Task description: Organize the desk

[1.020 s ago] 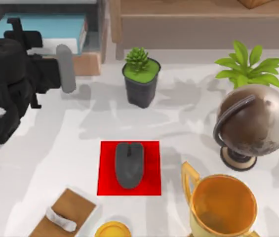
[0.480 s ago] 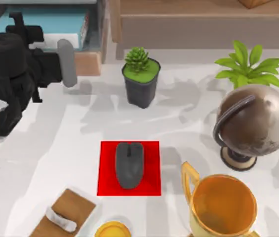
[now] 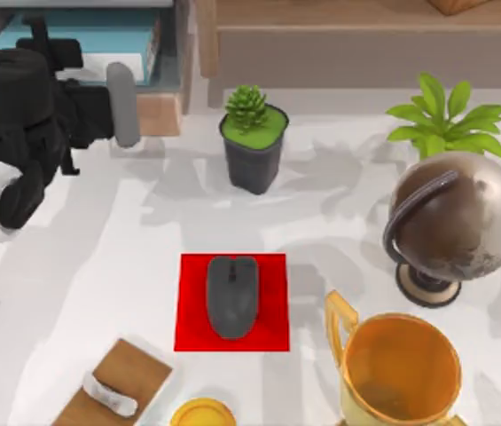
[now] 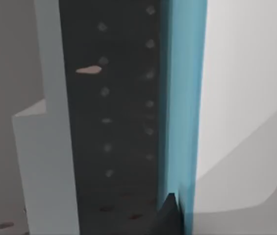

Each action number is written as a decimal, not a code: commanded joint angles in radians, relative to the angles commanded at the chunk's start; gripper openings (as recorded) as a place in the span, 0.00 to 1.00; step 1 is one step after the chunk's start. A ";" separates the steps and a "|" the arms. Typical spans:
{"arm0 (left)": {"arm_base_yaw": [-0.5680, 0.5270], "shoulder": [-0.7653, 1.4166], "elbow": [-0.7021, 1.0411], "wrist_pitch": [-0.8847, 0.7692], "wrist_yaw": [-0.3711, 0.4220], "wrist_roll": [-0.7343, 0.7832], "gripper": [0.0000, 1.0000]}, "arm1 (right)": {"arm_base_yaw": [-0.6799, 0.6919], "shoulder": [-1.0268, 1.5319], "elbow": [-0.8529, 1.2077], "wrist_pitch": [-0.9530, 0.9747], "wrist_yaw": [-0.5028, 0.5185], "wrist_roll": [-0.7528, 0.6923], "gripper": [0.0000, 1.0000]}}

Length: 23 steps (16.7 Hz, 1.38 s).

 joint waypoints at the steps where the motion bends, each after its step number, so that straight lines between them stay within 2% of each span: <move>1: 0.000 0.000 0.000 0.000 0.000 0.000 0.08 | 0.000 0.000 0.000 0.000 0.000 0.000 1.00; 13: 0.000 0.000 0.000 0.000 0.000 0.000 0.98 | 0.000 0.000 0.000 0.000 0.000 0.000 1.00; 23: -0.002 -0.004 -0.004 0.001 0.000 -0.001 1.00 | 0.000 0.000 0.000 0.000 0.000 0.000 1.00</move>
